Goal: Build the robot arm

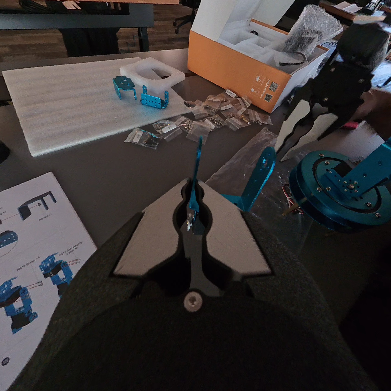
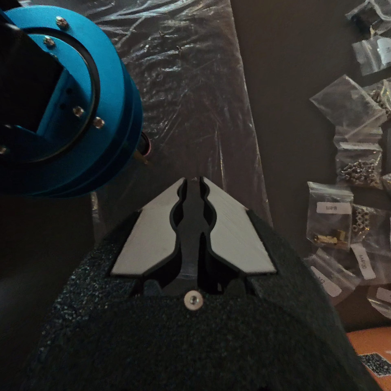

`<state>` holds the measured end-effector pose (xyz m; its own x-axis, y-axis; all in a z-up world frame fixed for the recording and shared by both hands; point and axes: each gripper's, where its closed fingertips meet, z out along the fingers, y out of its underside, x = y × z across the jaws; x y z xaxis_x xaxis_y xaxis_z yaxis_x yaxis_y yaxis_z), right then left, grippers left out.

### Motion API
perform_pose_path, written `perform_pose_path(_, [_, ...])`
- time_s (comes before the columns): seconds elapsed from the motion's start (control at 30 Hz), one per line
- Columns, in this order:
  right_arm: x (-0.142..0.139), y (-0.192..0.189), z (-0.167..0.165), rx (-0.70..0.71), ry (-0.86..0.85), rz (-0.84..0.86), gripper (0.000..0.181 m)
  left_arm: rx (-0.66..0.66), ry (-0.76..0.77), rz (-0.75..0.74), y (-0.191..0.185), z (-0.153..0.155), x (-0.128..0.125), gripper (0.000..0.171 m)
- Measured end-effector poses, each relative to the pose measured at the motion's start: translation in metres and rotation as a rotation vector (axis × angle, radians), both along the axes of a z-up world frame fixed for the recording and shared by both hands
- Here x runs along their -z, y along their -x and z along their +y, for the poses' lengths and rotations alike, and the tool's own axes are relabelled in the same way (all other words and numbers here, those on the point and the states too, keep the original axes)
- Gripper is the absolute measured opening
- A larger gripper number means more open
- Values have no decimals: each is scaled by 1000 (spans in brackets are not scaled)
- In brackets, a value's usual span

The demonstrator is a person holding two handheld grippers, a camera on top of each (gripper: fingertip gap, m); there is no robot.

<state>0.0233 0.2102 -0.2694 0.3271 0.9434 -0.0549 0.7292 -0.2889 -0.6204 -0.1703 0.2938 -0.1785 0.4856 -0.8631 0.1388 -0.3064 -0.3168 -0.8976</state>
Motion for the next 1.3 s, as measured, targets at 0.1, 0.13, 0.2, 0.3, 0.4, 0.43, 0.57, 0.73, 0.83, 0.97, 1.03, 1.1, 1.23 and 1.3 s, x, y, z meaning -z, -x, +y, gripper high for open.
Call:
perform_pose_path(0.1, [5, 1, 3, 7, -10, -2, 11, 11, -5, 2, -3, -4, -2, 0])
perform_pose_path(0.13, [6, 1, 3, 4, -8, -6, 11, 10, -4, 2, -2, -5, -2, 0])
perform_pose_path(0.2, [8, 3, 3, -8, -15, -13, 11, 4, -1, 2, -1, -5, -1, 0])
perform_pose_path(0.3, [8, 3, 4, -19, -31, -26, 9, -12, 4, 7, 4, -5, 1, 1])
perform_pose_path(0.4, [9, 4, 1, -36, -38, -33, 2, -22, 11, 7, 7, -5, 2, 1])
perform_pose_path(0.43, [9, 4, 1, -36, -42, -36, 3, -24, 13, 7, 8, -5, 3, 1])
perform_pose_path(0.57, [9, 4, 0, -28, -49, -31, 0, -26, 14, 7, 10, -4, 3, 1])
perform_pose_path(0.73, [6, 2, 1, -18, -59, -33, 0, -26, 9, 9, 11, -3, 2, 0])
perform_pose_path(0.83, [3, 4, 0, -27, -70, -27, 0, -25, 9, 8, 11, -3, 2, 1])
perform_pose_path(0.97, [-2, 7, 1, -29, -70, -8, 0, -27, 9, 9, 12, -3, 2, 0])
perform_pose_path(1.03, [-5, 11, 3, -34, -69, 10, 0, -29, 9, 7, 13, -3, 2, 0])
perform_pose_path(1.1, [-11, 21, 8, -54, -80, 42, 0, -30, 7, 7, 14, -4, 2, 0])
perform_pose_path(1.23, [-21, 61, 23, -157, -80, 106, 0, -41, 2, 13, 18, -5, 1, 1])
perform_pose_path(1.3, [-19, 87, 28, -237, -68, 115, 0, -50, -1, 18, 20, -6, 0, 1])
